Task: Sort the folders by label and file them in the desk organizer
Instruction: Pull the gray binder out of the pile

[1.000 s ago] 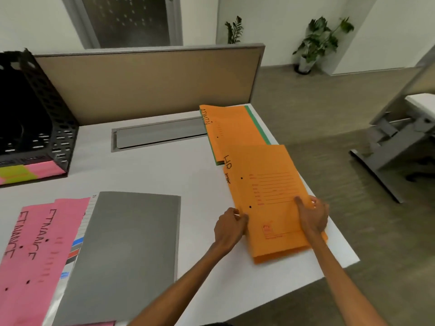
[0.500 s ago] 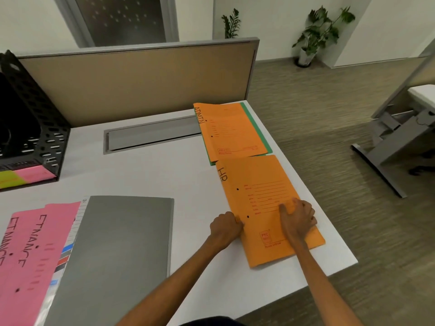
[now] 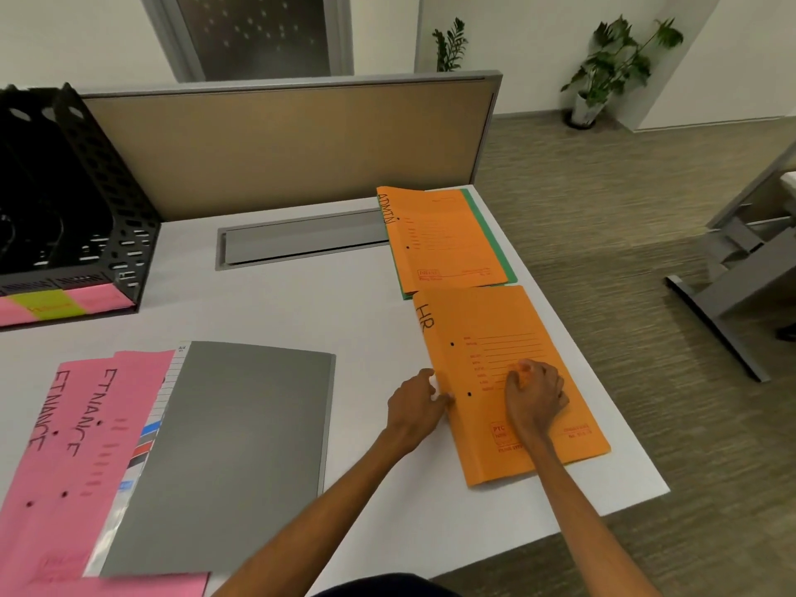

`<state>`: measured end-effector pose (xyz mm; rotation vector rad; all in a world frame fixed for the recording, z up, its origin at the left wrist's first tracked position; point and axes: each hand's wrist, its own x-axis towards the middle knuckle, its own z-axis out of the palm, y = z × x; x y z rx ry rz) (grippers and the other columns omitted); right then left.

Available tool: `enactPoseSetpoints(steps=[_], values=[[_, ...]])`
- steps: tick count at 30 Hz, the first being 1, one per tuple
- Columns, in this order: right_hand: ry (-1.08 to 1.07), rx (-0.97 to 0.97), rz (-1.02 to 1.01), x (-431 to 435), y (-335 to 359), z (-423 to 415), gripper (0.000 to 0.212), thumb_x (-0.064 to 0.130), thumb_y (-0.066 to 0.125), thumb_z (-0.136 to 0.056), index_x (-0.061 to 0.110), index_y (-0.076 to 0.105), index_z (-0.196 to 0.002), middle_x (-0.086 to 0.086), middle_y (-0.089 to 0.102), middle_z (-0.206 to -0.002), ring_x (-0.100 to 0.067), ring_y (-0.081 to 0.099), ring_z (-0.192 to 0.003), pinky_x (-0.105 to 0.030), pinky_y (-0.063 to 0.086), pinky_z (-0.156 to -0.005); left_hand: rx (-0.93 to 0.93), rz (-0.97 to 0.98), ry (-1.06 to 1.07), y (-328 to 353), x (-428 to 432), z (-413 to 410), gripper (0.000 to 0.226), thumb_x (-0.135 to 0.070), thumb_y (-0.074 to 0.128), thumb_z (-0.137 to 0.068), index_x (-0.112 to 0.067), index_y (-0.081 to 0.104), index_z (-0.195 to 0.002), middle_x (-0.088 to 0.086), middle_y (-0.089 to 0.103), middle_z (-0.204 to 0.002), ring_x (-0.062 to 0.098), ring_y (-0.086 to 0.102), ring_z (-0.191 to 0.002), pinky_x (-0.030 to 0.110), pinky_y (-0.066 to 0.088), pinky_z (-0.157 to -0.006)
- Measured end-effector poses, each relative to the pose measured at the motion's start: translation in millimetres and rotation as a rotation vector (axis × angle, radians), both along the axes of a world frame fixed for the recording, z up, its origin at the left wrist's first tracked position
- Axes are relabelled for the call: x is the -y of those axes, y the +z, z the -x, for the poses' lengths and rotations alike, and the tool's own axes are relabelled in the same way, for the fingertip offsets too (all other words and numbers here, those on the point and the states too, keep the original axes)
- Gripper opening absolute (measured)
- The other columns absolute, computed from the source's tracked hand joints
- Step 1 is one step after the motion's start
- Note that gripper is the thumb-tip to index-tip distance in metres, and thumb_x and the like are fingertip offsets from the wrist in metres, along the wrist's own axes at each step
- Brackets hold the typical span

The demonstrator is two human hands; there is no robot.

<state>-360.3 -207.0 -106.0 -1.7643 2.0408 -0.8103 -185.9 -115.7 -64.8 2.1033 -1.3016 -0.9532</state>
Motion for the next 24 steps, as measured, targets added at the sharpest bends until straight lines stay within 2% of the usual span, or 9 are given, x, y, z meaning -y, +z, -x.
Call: enactPoseSetpoints(steps=[11,19,21,24], values=[[0.250,0.077,0.095,-31,22,-142,0.016,0.018,0.064,-0.087,0.017,0.067,-0.103,-0.001,0.062,-0.114,-0.026,0.053,-0.113,-0.041,0.033,-0.092,-0.012,0.140,0.274,13,-54,-110,0.034,-0.033,0.058,-0.093,-0.022,0.053,-0.125,-0.003,0.063,-0.114,0.014,0.062,-0.095,0.030,0.048,-0.087],[0.457,0.178,0.045,-99,32,-262,0.016,0.019,0.060,-0.092,0.020,0.064,-0.107,0.002,0.062,-0.114,-0.018,0.053,-0.114,-0.037,0.033,-0.095,0.021,0.244,0.432,22,-129,-216,0.034,-0.021,0.060,-0.090,-0.017,0.056,-0.123,0.001,0.059,-0.121,0.015,0.058,-0.102,0.031,0.047,-0.092],[0.527,0.195,0.015,-121,32,-292,0.014,0.020,0.059,-0.092,0.021,0.064,-0.105,0.004,0.062,-0.111,-0.017,0.053,-0.112,-0.035,0.033,-0.095,0.042,0.268,0.471,22,-151,-242,0.034,-0.020,0.060,-0.090,-0.015,0.055,-0.124,0.004,0.056,-0.124,0.015,0.057,-0.103,0.028,0.045,-0.091],[0.617,0.228,0.011,-157,34,-340,0.013,0.018,0.060,-0.090,0.018,0.065,-0.101,0.002,0.063,-0.106,-0.019,0.056,-0.108,-0.037,0.041,-0.097,0.096,0.278,0.540,19,-188,-284,0.035,-0.019,0.059,-0.090,-0.014,0.055,-0.124,0.006,0.054,-0.123,0.020,0.053,-0.111,0.025,0.038,-0.088]])
